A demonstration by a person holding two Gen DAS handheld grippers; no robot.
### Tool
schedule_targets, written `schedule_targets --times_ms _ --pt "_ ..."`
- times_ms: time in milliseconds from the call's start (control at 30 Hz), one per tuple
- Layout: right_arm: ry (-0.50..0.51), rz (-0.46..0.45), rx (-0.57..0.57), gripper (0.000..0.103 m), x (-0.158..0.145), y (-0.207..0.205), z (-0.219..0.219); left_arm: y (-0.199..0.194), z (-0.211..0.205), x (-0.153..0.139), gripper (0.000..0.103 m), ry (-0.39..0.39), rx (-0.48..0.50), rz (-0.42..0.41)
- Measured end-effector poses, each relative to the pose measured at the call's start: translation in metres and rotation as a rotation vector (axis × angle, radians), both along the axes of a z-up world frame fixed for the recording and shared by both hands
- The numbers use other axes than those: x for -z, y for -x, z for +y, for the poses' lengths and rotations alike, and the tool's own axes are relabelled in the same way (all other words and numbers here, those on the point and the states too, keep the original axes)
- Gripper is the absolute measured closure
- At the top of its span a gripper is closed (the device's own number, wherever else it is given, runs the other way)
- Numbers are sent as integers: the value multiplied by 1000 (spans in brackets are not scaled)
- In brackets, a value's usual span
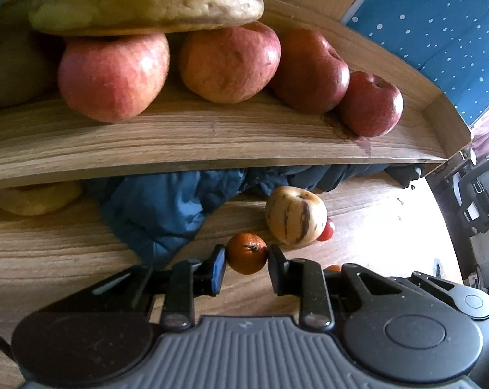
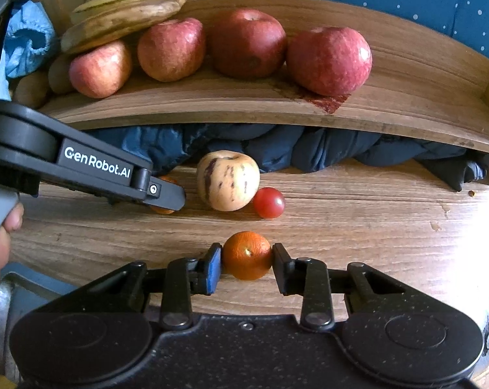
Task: Organize fruits
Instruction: 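Carry the tangerine with the left tool while the right tool carries its tangerine over the tray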
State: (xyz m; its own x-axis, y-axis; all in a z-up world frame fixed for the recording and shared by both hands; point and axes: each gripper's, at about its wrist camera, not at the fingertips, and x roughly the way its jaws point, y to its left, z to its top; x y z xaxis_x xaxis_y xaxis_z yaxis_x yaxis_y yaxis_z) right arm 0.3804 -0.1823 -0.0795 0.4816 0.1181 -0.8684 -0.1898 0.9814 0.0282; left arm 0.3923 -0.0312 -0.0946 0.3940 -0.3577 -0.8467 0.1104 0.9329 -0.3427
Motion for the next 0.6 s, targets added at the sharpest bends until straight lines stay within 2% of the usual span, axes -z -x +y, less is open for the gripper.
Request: schedule_targets --times_ms 400,600 --pt "14 -40 -30 68 -27 23 9 24 12 -18 72 22 -5 -40" --pt "1 -52 -58 68 -35 35 17 41 21 -30 72 34 -41 -64"
